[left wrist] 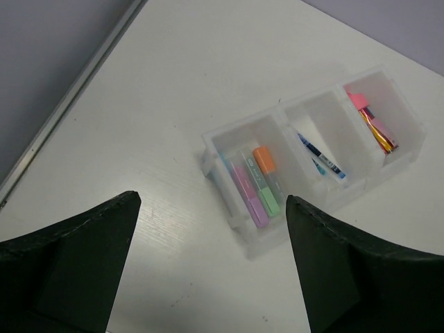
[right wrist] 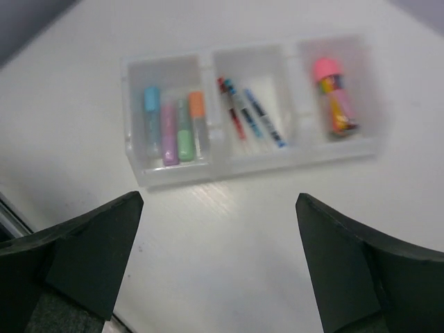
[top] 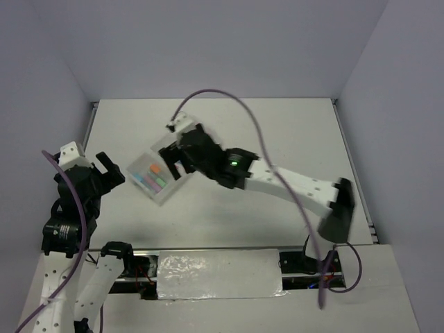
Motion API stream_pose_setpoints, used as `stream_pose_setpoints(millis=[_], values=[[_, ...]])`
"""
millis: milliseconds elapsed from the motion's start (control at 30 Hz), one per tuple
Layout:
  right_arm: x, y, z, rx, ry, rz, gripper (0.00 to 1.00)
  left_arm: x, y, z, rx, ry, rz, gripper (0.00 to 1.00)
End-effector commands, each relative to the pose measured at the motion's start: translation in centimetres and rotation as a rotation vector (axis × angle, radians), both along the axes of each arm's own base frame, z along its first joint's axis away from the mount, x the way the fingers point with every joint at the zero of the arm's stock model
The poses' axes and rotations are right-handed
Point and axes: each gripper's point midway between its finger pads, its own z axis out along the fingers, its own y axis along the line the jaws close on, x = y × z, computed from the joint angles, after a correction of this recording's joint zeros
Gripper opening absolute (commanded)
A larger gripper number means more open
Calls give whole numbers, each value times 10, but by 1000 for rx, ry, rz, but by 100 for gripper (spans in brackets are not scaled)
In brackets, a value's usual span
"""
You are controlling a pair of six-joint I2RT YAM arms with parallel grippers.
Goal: Sort the stationery into containers
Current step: Place the pen in the storage box, then reset both arms
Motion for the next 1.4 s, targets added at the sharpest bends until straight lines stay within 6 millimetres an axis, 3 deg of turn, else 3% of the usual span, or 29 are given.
stream_pose_setpoints(millis=[0,67,100,133,167,200,300,400,433,633,767,900,1367], values=[[-28,-99,122,202,-152,-181,100,-1,-4,22,44,12,-63,99],[-46,-142,121,168,-167,-267,100,1,-13,23,56,36,-125,99],[-58,-171,141,221,-180,-291,100,-3,-17,26,53,46,-152,99],[-64,-186,143,223,-176,-311,100,-6,-17,27,60,52,-158,99],[-67,-213,137,171,-175,-366,100,-8,-16,29,63,52,-154,99],[-75,-237,147,228,-161,-401,100,-12,-11,34,75,42,-130,99],[-88,-293,143,227,-156,-474,100,-25,-5,46,97,0,-102,99],[-99,-336,132,227,-147,-541,100,-37,0,56,105,-35,-83,99],[-107,-359,129,257,-132,-564,100,-43,2,57,111,-42,-73,99],[-131,-429,110,382,-104,-610,100,-69,9,66,109,-121,-65,99],[-138,-443,103,436,-101,-595,100,-81,12,62,104,-152,-58,99],[-139,-453,95,421,-99,-629,100,-79,14,55,103,-134,-49,99],[-139,-454,91,419,-88,-648,100,-67,16,59,103,-134,-13,99]])
